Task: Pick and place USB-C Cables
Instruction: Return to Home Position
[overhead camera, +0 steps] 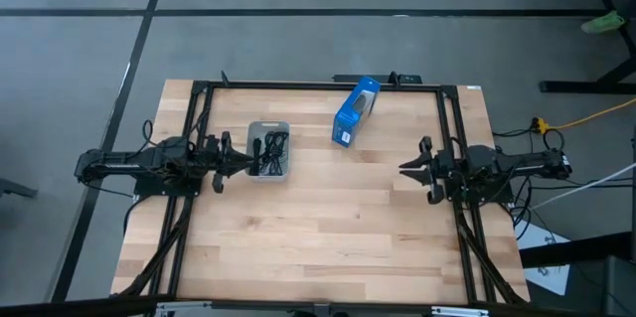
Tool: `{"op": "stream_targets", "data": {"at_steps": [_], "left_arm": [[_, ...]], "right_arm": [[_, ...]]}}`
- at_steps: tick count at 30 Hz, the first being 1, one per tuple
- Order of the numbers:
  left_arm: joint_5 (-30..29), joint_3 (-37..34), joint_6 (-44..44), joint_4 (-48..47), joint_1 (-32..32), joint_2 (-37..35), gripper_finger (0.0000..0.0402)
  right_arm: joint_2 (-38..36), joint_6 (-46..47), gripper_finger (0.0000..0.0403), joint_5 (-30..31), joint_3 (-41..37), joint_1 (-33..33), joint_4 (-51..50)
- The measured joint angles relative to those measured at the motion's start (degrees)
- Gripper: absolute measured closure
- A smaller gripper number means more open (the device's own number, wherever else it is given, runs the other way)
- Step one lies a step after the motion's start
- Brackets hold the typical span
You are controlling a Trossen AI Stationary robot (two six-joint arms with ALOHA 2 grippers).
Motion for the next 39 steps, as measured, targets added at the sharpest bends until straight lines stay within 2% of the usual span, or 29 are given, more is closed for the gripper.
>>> {"op": "stream_targets", "data": {"at_steps": [4,10,15,39], "left_arm": [[0.3,0.0,0.2,-0.2,0.0,0.0,0.0329],[0.7,0.0,0.1,-0.2,0.0,0.0,0.0329],[0.7,0.0,0.3,-0.2,0.0,0.0,0.0329],[-0.6,0.0,0.4,-0.3,0.0,0.0,0.0329]], "right_arm": [[0.1,-1.6,0.0333,0.3,0.0,0.0,0.1],[0.1,2.9,0.0333,-6.3,0.0,0.0,-0.9],[0.1,7.6,0.0333,-6.3,0.0,0.0,-0.9],[0.2,7.5,0.0333,-6.3,0.0,0.0,-1.0]]}}
